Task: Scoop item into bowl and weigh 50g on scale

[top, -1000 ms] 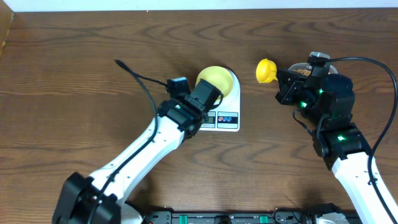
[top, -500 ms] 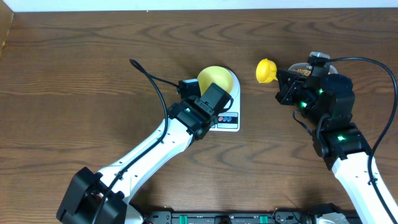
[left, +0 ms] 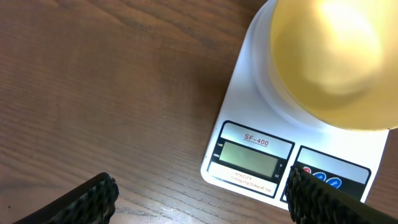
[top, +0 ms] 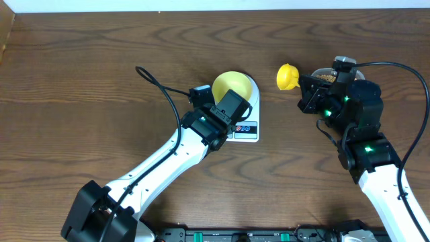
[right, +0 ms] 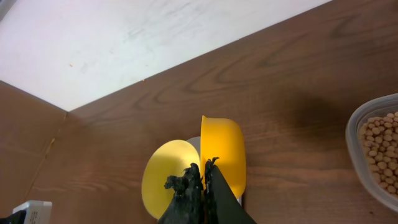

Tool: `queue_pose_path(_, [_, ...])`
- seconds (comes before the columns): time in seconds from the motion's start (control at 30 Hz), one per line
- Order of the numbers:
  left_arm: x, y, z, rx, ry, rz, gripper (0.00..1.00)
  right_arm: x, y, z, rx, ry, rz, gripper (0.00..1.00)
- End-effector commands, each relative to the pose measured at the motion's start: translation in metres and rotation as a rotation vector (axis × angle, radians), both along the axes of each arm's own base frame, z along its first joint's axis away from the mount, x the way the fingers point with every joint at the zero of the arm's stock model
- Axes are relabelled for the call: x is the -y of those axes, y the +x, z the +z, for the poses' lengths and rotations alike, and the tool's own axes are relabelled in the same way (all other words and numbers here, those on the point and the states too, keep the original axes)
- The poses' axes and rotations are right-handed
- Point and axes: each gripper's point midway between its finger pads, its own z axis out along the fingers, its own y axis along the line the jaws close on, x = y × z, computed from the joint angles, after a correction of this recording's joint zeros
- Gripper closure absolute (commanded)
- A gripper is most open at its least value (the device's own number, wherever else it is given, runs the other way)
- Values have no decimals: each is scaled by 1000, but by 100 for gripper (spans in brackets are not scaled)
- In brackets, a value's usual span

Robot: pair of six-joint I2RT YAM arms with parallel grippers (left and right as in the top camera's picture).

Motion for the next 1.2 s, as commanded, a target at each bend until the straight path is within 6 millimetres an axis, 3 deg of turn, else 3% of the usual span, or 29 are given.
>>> queue_pose_path(0.0, [1, 2, 0, 5, 0, 10, 12, 1, 1, 13, 38, -13, -2, 99])
queue_pose_path(0.37, [-1, -1, -8, -13, 16, 10, 12, 1, 1, 13, 37, -12, -1, 99])
queue_pose_path(0.83, [1, -2, -40, -82, 75, 3, 12, 1, 1, 13, 37, -13, -1, 99])
queue_pose_path(1.17, [3, -1, -44, -86, 79, 1, 12, 1, 1, 13, 38, -13, -2, 99])
